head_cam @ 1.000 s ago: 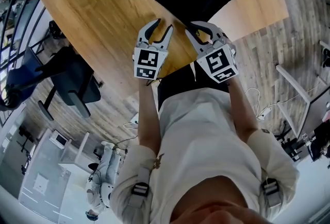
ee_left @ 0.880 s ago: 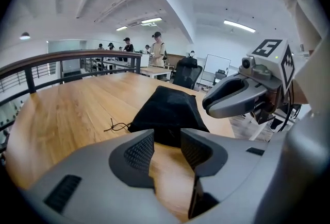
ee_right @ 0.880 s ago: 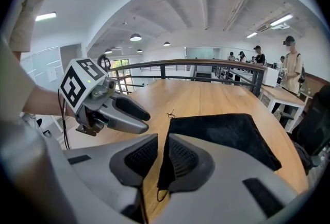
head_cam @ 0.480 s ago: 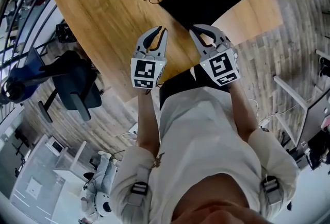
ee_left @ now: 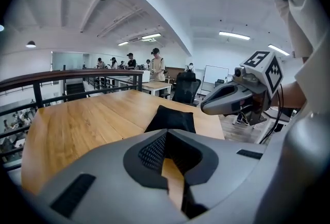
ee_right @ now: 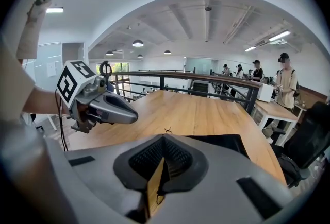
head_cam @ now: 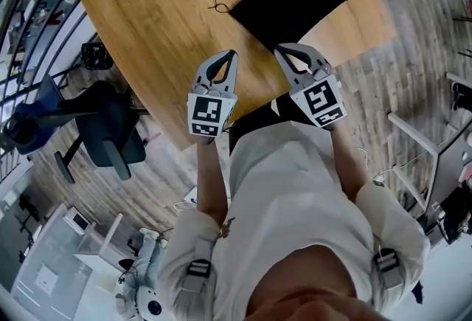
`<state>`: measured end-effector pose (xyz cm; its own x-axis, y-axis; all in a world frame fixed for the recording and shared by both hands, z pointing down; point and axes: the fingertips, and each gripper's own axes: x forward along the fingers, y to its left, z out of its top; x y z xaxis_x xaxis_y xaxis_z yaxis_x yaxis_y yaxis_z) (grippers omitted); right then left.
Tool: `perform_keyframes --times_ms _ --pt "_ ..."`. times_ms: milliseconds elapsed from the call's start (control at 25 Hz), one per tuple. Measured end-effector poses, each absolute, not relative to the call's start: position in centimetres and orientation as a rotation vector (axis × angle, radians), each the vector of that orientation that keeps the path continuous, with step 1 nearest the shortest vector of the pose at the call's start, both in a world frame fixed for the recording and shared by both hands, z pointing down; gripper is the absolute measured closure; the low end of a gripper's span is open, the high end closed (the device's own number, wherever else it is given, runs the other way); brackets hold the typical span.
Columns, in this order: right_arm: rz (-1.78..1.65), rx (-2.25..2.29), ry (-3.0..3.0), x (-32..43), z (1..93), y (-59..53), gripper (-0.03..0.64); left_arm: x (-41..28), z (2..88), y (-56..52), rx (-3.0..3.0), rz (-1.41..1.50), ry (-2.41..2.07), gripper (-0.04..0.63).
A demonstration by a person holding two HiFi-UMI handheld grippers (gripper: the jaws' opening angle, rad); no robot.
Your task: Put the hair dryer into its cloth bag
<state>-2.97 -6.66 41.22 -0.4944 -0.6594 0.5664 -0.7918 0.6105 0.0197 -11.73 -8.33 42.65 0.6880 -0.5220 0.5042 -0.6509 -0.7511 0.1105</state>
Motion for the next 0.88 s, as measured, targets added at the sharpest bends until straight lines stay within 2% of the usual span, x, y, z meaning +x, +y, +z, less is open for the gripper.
perform_keyframes --times_ms 880 --pt "0.341 1.145 -2.302 -4.1 40.8 -6.0 0.597 -11.7 41.6 -7.5 2.667 0.591 -0.892 0.577"
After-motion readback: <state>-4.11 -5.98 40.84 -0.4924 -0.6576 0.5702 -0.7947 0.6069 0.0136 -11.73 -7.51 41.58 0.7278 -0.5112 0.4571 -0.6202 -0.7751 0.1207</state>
